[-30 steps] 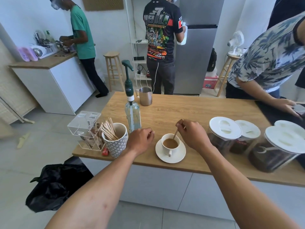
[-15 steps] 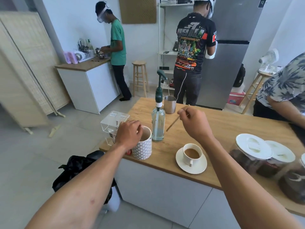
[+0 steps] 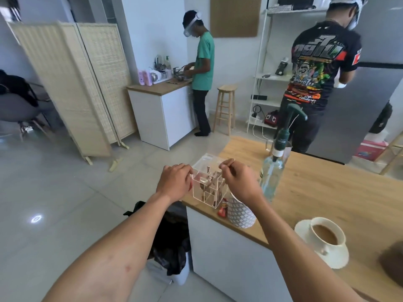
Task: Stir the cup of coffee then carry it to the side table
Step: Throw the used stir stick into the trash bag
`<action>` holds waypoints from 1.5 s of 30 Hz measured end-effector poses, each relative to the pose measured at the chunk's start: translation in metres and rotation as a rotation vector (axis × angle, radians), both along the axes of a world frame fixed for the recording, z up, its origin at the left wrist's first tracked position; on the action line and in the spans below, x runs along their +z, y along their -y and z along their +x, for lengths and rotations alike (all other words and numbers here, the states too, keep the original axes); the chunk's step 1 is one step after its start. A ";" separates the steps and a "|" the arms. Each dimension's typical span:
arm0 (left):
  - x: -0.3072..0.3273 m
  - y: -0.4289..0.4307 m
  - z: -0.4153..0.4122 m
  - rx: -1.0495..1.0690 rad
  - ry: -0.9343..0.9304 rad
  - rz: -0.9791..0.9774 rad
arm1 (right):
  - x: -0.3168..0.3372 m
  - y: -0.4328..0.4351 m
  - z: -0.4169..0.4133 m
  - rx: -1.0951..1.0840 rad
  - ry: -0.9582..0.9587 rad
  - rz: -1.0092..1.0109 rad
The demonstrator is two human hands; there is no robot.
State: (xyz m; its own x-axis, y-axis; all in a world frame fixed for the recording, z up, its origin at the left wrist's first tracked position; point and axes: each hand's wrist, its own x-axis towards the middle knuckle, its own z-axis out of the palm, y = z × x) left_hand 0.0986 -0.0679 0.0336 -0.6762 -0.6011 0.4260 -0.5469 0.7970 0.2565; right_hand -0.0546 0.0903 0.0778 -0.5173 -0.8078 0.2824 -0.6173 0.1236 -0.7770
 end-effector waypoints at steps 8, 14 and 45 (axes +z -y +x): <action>-0.027 0.085 0.056 0.032 0.022 0.095 | -0.026 0.091 0.057 0.060 0.028 0.117; -0.084 0.138 0.115 0.070 0.089 0.219 | -0.076 0.155 0.099 0.109 0.072 0.196; -0.233 0.207 0.187 0.113 0.328 0.650 | -0.255 0.279 0.168 0.159 0.168 0.746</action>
